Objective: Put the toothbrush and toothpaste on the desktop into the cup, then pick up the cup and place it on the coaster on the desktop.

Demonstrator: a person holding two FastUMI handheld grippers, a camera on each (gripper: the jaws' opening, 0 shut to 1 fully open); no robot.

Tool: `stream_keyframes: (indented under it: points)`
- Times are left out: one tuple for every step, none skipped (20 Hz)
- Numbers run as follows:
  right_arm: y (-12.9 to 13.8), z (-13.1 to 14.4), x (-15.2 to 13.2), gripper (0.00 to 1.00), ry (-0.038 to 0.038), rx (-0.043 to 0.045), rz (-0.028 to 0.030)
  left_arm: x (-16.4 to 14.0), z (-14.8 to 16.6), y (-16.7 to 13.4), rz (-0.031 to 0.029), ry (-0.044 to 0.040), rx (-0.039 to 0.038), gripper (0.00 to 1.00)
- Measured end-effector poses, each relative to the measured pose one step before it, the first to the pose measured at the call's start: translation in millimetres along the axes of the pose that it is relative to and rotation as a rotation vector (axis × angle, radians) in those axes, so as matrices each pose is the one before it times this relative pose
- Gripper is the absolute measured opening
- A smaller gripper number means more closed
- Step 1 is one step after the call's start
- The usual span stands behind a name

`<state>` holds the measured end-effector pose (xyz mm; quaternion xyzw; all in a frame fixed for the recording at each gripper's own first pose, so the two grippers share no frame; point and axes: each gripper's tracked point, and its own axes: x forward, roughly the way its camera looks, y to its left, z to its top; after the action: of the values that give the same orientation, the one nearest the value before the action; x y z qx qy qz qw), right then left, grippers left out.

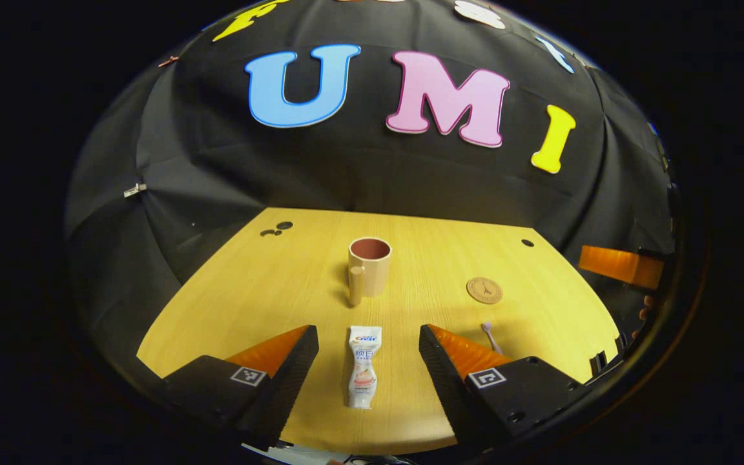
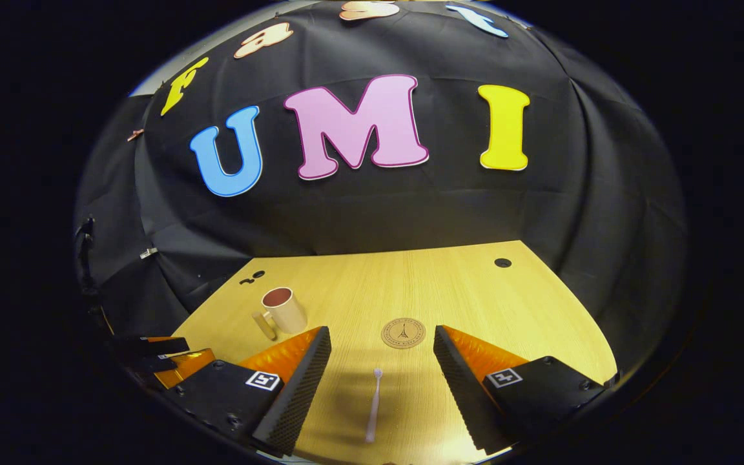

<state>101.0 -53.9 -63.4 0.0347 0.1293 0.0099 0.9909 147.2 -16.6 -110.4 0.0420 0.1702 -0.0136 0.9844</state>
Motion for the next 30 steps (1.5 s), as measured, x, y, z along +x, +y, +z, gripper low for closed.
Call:
stream_keyframes:
  points:
    - [-2.35, -2.52, 4.20, 0.99, 0.01389, -0.00019, 0.00661, 10.29, -7.41, -0.45, 0.00332, 0.02582, 0.00637, 0.98]
    - [-1.11, -2.46, 4.00, 0.99, 0.01212, 0.00014, 0.00934, 10.39, -5.35, 0.27, 0.00586, 0.01987, 0.00898, 0.98]
    - [-2.18, -1.65, 4.55, 0.99, 0.00867, -0.00036, 0.00582, 9.53, -6.82, 0.86, 0.00537, 0.02228, 0.01062, 0.98]
    - [-3.37, -2.01, 5.96, 0.99, 0.01097, 0.00012, 0.00349, 9.21, -7.48, 0.18, 0.00456, 0.02947, 0.01122, 0.98]
    - [-3.57, -2.49, 4.86, 0.98, 0.01141, 0.00269, 0.00222, 8.43, -8.46, 0.45, 0.00355, 0.02620, 0.00812, 0.98]
    - [-2.66, -2.11, 4.71, 0.99, 0.00721, 0.00331, 0.00260, 9.81, -6.53, -0.86, 0.00286, 0.02660, 0.00469, 0.98]
    - [-3.50, -1.49, 5.50, 0.99, 0.00547, -0.00276, -0.00239, 9.81, -7.80, -1.14, -0.00379, 0.03109, 0.00148, 0.98]
    - [-4.41, -1.97, 3.91, 0.99, 0.01039, -0.00192, -0.00371, 7.50, -4.75, -0.47, -0.00180, 0.02743, 0.00153, 0.98]
    - [-2.08, -2.97, 4.13, 0.99, 0.01365, 0.00373, -0.00147, 7.06, -4.97, -0.66, -0.00151, 0.01983, 0.00085, 0.98]
    - [-1.66, -2.00, 4.19, 0.98, 0.01560, 0.00480, 0.00112, 6.68, -4.59, 0.72, 0.00214, 0.02345, 0.00129, 0.98]
    - [-0.90, -4.10, 1.88, 0.99, 0.01485, 0.00066, -0.00007, 8.82, -2.57, 2.36, 0.00621, 0.02134, 0.00076, 0.98]
    - [-2.07, -2.27, 2.97, 0.99, 0.00973, 0.00291, -0.00144, 5.28, -2.95, 1.62, 0.00576, 0.02061, -0.00256, 0.97]
    - [-0.68, -1.25, 1.49, 0.99, 0.00928, 0.00711, 0.00059, 3.48, -4.20, 0.34, 0.00170, 0.01960, -0.00650, 0.97]
    - [-0.06, -2.03, 1.97, 0.99, 0.00705, 0.00707, 0.00173, 5.54, -4.00, 1.23, 0.00079, 0.02204, -0.00828, 0.97]
    - [-0.03, -2.82, 1.69, 0.99, 0.00777, 0.00235, 0.00252, 3.57, -2.81, 0.24, -0.00015, 0.01874, -0.00738, 0.97]
    - [0.95, -3.26, 1.66, 0.99, 0.01191, 0.00192, 0.00357, 3.30, -2.42, 2.05, 0.00226, 0.01699, -0.00566, 0.96]
    - [1.51, -3.49, 1.08, 0.99, 0.01139, 0.00615, 0.00687, 1.99, -2.01, 0.58, 0.00108, 0.01387, -0.00162, 0.99]
    - [0.91, -2.62, 1.88, 0.99, 0.00893, 0.00806, 0.00357, 3.95, -2.59, 0.34, -0.00340, 0.01787, -0.00007, 0.94]
    - [-0.31, -1.39, 1.23, 0.99, 0.00454, 0.00512, 0.00026, 0.46, -4.49, -1.35, -0.00823, 0.02233, -0.00460, 0.92]
    - [-1.49, -0.80, 0.55, 0.99, 0.00445, 0.00100, -0.00318, 1.53, -4.28, 0.18, -0.00156, 0.02140, -0.00509, 0.87]
    - [-0.37, -3.81, 0.68, 0.99, 0.00755, 0.00300, -0.00209, 4.61, 2.36, 1.28, 0.00646, -0.00906, 0.00876, 0.89]
    - [-0.02, -2.19, -0.63, 0.99, 0.00733, 0.00713, -0.00139, 0.04, -0.14, 2.02, 0.00145, 0.00737, 0.01055, 0.80]
    - [-0.26, -3.37, -0.61, 0.99, 0.00876, 0.00899, -0.00180, -1.85, -0.16, 0.44, 0.00191, 0.00232, 0.01628, 0.82]
    - [-0.53, -2.42, 0.09, 0.99, 0.00860, 0.00703, -0.00398, 1.68, 0.33, -1.28, -0.00687, 0.00490, 0.00722, 0.73]
    - [-0.42, -4.38, -0.78, 0.99, 0.01027, 0.00686, -0.00619, -0.82, -0.08, -1.01, -0.00469, 0.00231, 0.00767, 0.71]
    - [-0.17, -3.61, -0.72, 0.99, 0.00995, 0.00505, -0.00487, -0.34, 1.13, -0.67, -0.00127, 0.00247, 0.00269, 0.66]
    - [0.23, -4.81, -0.38, 0.99, 0.01123, 0.00521, -0.00411, 1.33, 0.98, -1.50, 0.00280, -0.00344, -0.00525, 0.65]
    - [0.26, -6.24, 0.18, 0.99, 0.01668, 0.00184, -0.00389, 0.56, -0.90, -4.31, 0.01255, 0.00446, -0.01339, 0.52]
    - [1.11, -7.74, 0.54, 0.99, 0.01897, 0.00118, -0.00226, -0.16, 0.18, -1.34, 0.00640, 0.00547, -0.01007, 0.42]
    - [1.95, -7.68, 0.30, 0.99, 0.02086, -0.00040, -0.00312, 0.20, 0.89, 1.00, 0.00007, 0.00363, -0.00195, 0.40]
